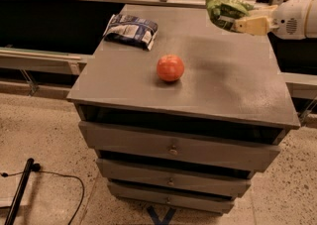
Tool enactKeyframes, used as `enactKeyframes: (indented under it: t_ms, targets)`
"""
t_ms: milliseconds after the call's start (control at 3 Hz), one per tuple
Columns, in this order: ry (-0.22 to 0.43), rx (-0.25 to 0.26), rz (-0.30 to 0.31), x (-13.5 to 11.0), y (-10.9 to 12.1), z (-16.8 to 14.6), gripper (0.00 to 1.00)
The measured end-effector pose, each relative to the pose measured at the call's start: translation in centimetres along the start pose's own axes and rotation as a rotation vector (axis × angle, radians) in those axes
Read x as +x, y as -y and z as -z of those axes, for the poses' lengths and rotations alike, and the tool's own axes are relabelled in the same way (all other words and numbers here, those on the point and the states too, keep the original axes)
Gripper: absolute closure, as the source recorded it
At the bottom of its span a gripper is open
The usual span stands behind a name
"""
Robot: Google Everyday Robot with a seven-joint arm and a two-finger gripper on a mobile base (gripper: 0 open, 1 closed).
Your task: Pick green jalapeno chip bag
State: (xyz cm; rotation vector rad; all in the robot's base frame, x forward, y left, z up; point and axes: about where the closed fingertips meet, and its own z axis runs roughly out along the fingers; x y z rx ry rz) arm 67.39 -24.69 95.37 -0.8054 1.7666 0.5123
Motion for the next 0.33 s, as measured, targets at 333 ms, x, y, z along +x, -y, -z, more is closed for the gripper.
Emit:
enactKeyframes:
  t_ms: [333]
  targets:
    - [0.000,0.000,0.000,0.00,-0.01,-0.01,1.00]
